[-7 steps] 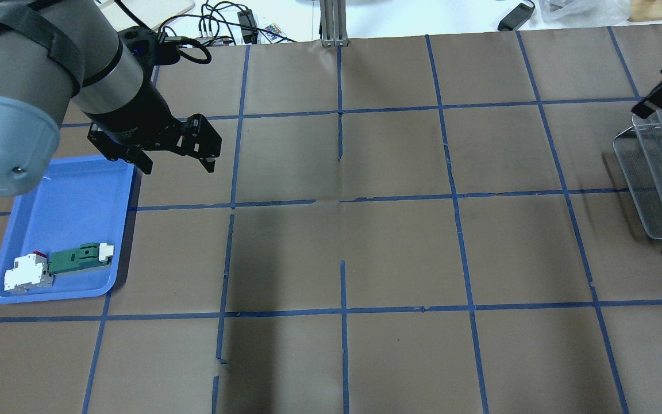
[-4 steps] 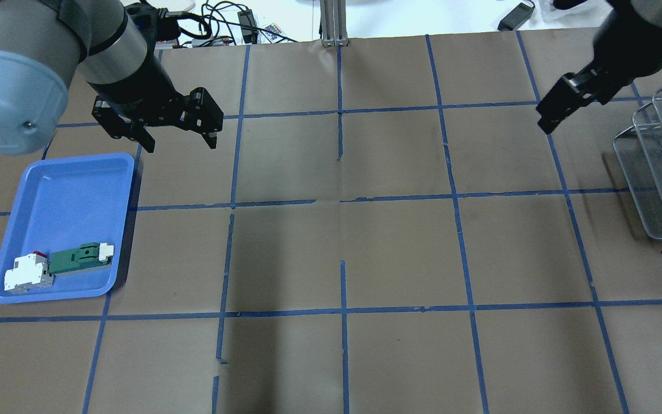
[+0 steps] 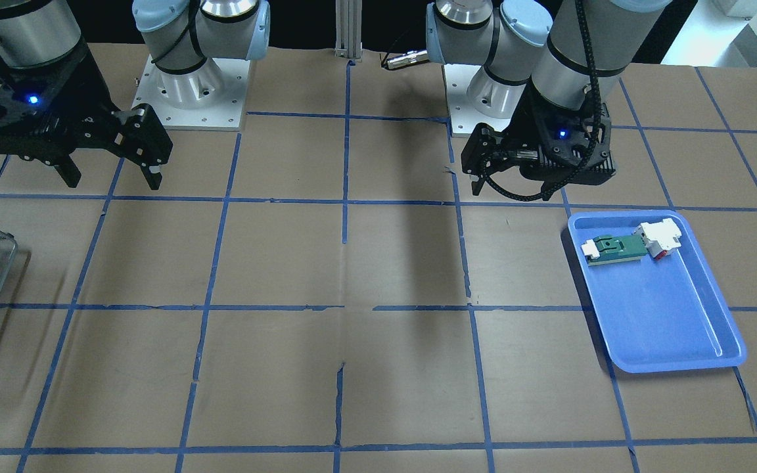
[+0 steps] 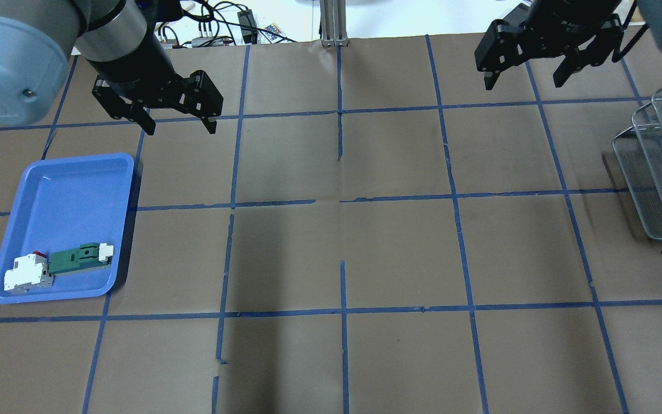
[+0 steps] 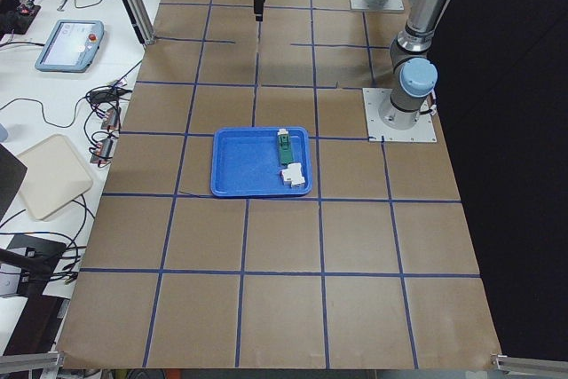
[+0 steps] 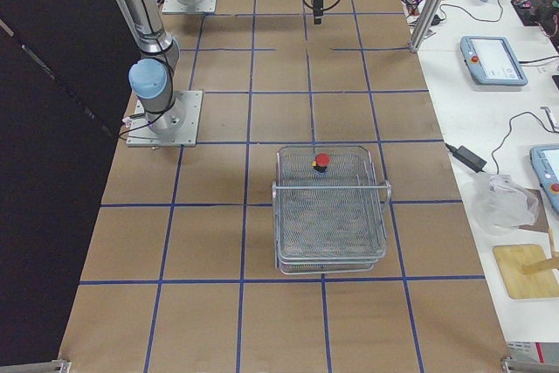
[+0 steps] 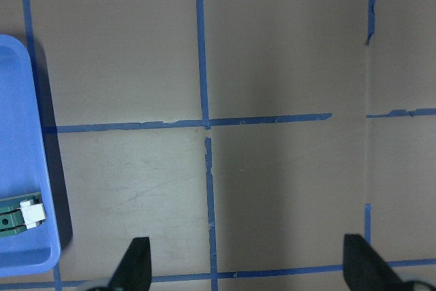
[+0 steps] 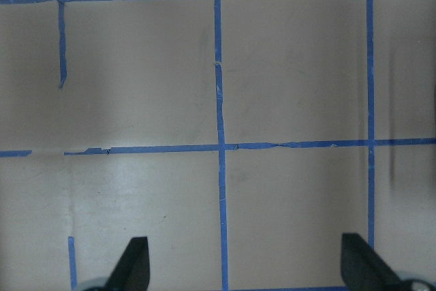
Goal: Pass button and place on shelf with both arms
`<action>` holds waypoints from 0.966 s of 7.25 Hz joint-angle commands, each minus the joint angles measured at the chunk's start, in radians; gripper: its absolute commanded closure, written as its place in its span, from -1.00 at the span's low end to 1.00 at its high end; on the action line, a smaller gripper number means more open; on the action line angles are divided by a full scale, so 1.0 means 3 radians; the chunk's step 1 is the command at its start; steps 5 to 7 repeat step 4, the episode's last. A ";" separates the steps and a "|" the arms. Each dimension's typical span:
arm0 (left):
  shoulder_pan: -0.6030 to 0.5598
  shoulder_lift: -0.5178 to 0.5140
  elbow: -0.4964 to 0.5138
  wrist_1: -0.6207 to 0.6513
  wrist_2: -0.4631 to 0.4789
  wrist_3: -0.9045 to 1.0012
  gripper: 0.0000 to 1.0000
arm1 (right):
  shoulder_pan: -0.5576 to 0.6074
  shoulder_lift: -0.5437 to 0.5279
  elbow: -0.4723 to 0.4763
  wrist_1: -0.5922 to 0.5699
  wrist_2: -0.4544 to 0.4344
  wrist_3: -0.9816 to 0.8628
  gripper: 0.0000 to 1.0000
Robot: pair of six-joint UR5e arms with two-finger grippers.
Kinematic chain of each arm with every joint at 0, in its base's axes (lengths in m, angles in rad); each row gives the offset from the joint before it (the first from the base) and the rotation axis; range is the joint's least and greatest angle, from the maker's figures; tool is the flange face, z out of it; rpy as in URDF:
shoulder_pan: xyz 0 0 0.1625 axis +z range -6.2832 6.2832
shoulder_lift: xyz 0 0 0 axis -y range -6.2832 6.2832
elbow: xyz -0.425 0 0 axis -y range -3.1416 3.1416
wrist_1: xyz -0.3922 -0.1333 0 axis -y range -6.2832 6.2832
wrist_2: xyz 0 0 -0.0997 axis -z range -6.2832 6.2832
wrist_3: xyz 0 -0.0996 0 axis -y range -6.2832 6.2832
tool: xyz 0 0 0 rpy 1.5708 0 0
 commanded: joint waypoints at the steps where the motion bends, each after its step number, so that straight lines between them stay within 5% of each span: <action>1: 0.0000 0.0018 -0.0013 0.0010 -0.0026 0.0002 -1.00 | 0.0011 0.0122 -0.0190 0.0335 0.0016 0.0400 -1.00; 7: 0.0000 0.0018 0.0018 0.0015 -0.0011 -0.0013 -1.00 | 0.0011 0.0117 -0.0155 0.0340 0.0021 0.0197 -1.00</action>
